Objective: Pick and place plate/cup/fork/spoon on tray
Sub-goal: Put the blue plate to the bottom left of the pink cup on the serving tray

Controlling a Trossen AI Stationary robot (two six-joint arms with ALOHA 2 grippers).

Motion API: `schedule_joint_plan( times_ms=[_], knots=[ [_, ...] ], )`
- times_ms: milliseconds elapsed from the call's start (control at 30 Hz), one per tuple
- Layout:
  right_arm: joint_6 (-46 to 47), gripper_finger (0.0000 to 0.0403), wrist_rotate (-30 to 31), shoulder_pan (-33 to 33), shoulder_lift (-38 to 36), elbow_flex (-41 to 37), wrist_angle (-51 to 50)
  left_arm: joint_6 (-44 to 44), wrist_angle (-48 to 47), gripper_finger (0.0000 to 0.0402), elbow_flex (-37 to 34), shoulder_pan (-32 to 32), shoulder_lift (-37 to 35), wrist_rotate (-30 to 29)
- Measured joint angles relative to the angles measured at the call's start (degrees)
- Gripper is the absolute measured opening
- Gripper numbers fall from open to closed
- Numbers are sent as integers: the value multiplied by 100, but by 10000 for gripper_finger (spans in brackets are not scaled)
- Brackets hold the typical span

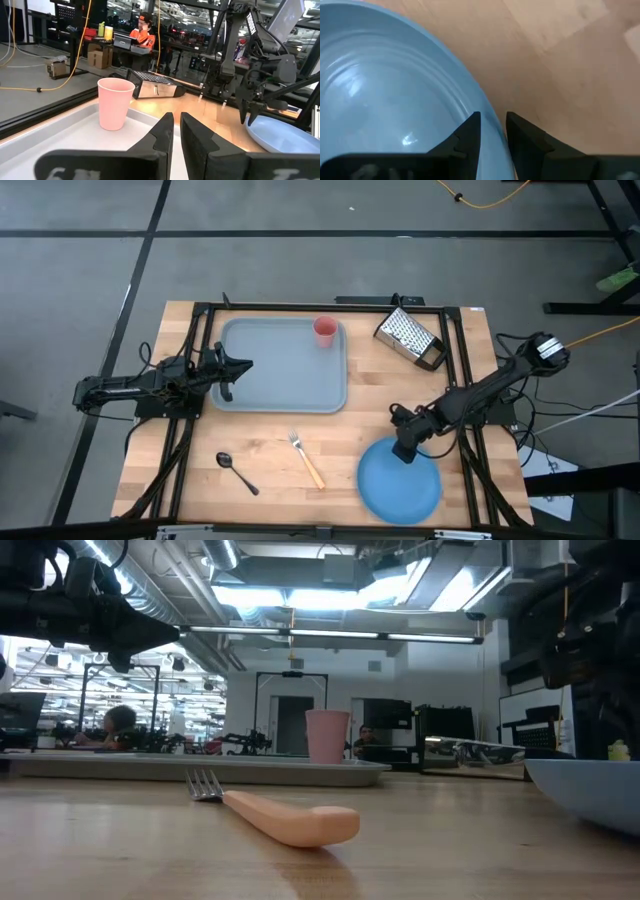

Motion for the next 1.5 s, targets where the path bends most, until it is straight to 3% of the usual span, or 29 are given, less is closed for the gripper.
schedule_joint_plan(
  times_ms=[200,367,733,900,1000,1100,1500],
  knots=[
    [4,61,74,-11,270,3,534,0,-2,27,0,0,-2,-2],
    [75,11,521,-65,272,13,760,0,-2,28,0,0,0,0],
    [-309,6,1274,-281,-177,720,604,0,-1,27,0,0,0,0],
    [-433,6,2299,-597,-374,1133,1214,0,-2,27,0,0,0,0],
    [-464,6,2560,-1034,-268,1336,1462,0,-2,28,0,0,0,0],
    [-627,6,2369,-1558,25,1585,1502,1,-2,28,0,0,-1,-1],
    [-963,6,459,-3241,2078,3422,571,0,0,28,0,0,0,0]
  ],
)
